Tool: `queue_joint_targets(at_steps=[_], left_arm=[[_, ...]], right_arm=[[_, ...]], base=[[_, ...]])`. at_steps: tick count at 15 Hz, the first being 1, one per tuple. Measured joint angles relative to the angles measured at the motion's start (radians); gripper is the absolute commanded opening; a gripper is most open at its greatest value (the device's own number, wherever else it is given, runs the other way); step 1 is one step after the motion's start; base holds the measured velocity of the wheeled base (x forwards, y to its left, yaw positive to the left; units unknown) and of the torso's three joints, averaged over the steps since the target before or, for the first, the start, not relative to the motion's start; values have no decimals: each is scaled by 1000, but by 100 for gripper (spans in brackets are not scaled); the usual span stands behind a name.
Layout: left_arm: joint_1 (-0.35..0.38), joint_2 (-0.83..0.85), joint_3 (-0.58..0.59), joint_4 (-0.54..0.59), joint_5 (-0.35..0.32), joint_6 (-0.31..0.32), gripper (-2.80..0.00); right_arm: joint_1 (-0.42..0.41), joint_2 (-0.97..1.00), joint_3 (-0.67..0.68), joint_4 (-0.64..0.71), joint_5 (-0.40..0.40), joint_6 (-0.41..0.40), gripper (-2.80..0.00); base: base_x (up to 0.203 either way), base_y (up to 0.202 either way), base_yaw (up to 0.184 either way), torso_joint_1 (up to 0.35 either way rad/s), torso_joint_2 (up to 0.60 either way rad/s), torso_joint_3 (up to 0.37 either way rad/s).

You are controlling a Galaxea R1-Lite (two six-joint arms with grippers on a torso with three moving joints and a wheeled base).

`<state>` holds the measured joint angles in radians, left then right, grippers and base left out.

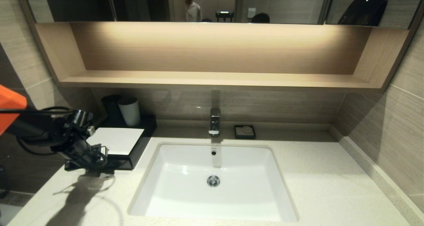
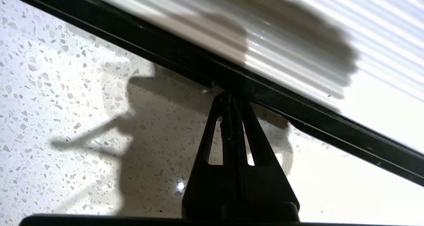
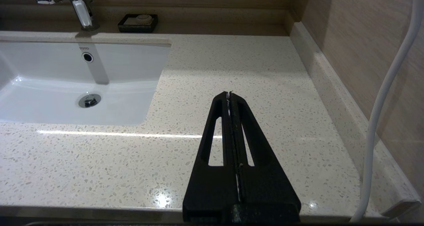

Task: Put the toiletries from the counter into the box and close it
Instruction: Close the drawer

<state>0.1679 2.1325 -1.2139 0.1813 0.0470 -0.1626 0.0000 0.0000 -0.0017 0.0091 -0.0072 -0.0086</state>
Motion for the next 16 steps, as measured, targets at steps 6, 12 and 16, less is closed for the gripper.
queue_joint_targets(at_steps=[6,12,16], left_arm=[[-3,9,-18,0,-1,-4,-280],[-1,-3,-21,4,0,-9,-280],[-1,-60,45,5,-1,-6,-280]], right_arm=[[0,0,0,0,0,0,-280],[0,0,0,0,0,0,-280],[0,0,0,0,0,0,-280]], base=[[0,0,0,0,0,0],[0,0,0,0,0,0],[0,0,0,0,0,0]])
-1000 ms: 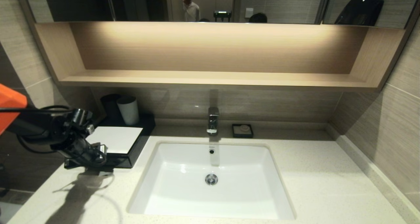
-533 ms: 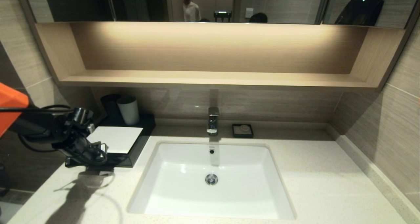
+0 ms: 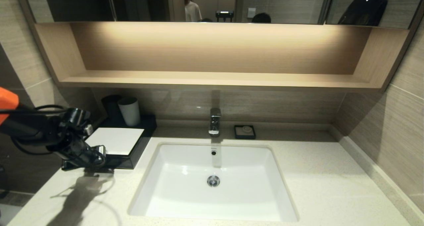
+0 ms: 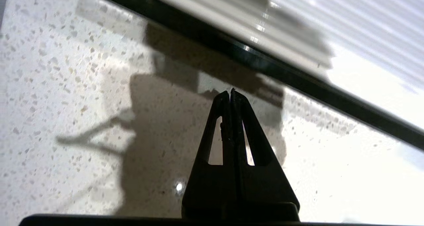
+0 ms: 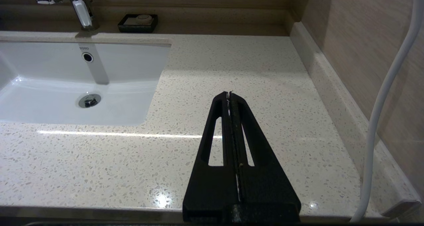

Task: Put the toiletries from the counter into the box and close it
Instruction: Close the drawer

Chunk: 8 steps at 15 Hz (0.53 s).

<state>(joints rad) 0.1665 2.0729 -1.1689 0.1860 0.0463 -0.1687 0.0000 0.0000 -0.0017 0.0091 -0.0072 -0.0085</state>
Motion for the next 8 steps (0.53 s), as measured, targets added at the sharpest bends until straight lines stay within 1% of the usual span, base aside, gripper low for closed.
queue_joint_targets(at_steps=[8], left_arm=[[0,-179,186,7,3,11,-280]], right_arm=[[0,0,0,0,0,0,-280]], base=[[0,0,0,0,0,0]])
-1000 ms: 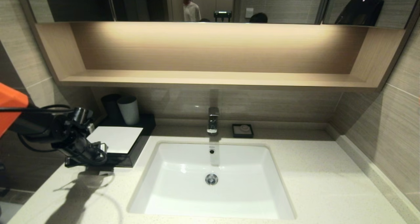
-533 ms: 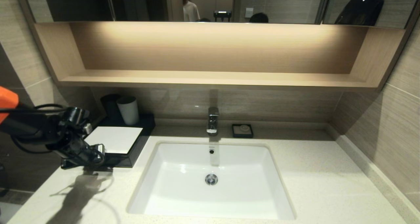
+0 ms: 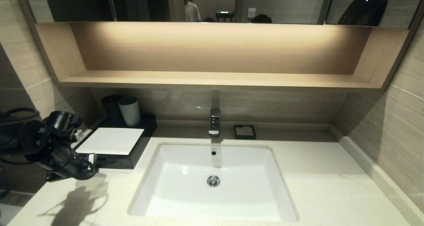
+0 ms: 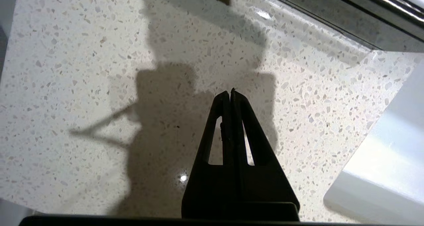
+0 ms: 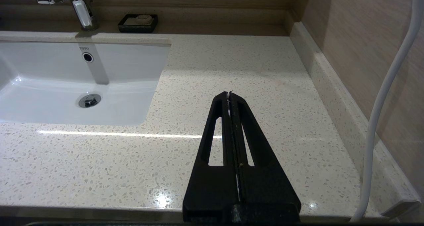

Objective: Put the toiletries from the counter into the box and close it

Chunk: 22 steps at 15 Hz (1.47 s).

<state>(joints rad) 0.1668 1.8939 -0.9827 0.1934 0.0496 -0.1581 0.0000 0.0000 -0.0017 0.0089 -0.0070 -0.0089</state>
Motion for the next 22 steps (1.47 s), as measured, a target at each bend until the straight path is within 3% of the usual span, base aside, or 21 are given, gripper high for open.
queue_joint_targets(at_steps=[10,17,22], left_arm=[[-3,-375,159,-23,-8,9,-280],[-76,-670,370,-243,-2,30,-280],[-82,-905,503,-280,2,79,-280]], right_arm=[[0,0,0,0,0,0,-280],[0,0,0,0,0,0,-280],[0,0,0,0,0,0,-280]], base=[[0,0,0,0,0,0],[0,0,0,0,0,0],[0,0,0,0,0,0]])
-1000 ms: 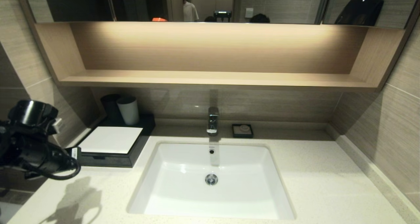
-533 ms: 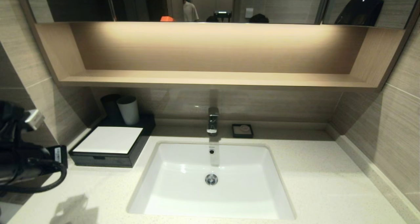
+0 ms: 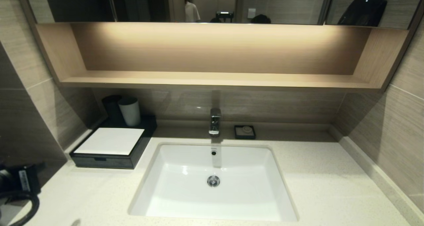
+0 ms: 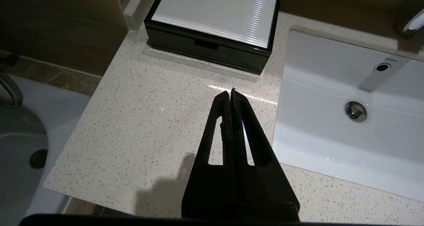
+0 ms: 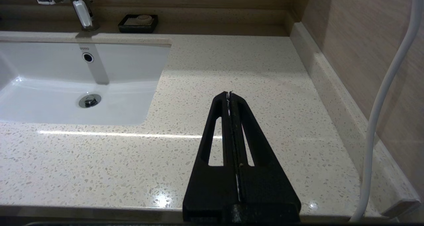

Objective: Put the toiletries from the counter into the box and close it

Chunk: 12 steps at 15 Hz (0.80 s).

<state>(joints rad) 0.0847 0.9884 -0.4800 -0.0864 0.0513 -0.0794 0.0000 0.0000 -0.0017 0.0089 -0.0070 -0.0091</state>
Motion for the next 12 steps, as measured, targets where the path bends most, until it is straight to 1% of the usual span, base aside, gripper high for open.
queue_joint_targets(at_steps=[2,6,8,10,12], left_arm=[[0,-102,51,-1,0,24,-280],[-1,-295,135,11,-11,39,-280],[-3,-397,172,31,-33,46,-280],[-3,-492,189,79,-69,52,-280],[-4,-592,196,158,-100,65,-280]], right_arm=[[0,0,0,0,0,1,-280],[0,0,0,0,0,1,-280],[0,0,0,0,-1,1,-280],[0,0,0,0,0,1,-280],[0,0,0,1,0,0,-280]], base=[[0,0,0,0,0,0],[0,0,0,0,0,0],[0,0,0,0,0,0],[0,0,0,0,0,0],[0,0,0,0,0,0]])
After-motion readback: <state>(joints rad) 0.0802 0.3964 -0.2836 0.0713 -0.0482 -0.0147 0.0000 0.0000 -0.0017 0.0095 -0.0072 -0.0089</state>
